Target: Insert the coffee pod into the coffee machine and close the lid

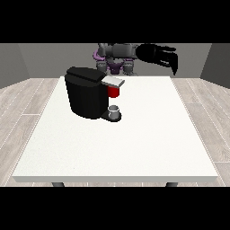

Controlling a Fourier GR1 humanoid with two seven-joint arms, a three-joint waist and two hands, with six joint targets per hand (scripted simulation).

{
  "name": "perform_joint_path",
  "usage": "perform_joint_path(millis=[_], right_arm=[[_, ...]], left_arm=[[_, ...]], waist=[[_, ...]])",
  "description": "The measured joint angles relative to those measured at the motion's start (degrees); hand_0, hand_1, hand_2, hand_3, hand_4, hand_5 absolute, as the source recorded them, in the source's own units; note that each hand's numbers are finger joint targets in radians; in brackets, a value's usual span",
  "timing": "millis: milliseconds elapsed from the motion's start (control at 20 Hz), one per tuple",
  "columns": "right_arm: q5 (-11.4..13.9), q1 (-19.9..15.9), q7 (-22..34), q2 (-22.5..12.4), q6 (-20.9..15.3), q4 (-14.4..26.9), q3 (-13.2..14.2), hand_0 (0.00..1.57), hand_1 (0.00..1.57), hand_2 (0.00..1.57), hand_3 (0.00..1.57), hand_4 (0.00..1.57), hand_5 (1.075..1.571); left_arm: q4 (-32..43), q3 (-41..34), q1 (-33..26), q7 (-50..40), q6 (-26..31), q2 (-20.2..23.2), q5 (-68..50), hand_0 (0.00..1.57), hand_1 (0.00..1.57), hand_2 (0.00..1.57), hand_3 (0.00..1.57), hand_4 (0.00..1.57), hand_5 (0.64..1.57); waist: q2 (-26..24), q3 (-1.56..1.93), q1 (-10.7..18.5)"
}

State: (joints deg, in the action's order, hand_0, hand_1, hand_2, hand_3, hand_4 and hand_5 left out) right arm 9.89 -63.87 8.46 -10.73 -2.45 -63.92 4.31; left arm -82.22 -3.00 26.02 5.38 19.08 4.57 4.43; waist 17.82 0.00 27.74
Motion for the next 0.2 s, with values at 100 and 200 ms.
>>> perform_joint_path(millis=[100,200], right_arm=[[-0.21,1.41,-2.25,1.86,0.23,-0.24,-1.08,0.00,0.00,0.00,0.00,0.19,1.571],[-0.12,3.76,-4.55,4.82,-0.10,-0.59,-2.87,0.00,0.00,0.00,0.00,0.26,1.571]], left_arm=[[0.18,-0.38,-1.97,0.75,-0.35,0.03,0.03,0.00,0.00,0.00,0.00,0.27,1.571],[0.55,-0.82,-3.34,0.54,-0.79,0.05,0.01,0.00,0.00,0.00,0.00,0.27,1.571]], waist=[[-1.51,0.00,-1.60],[-3.22,0.00,-3.56]])
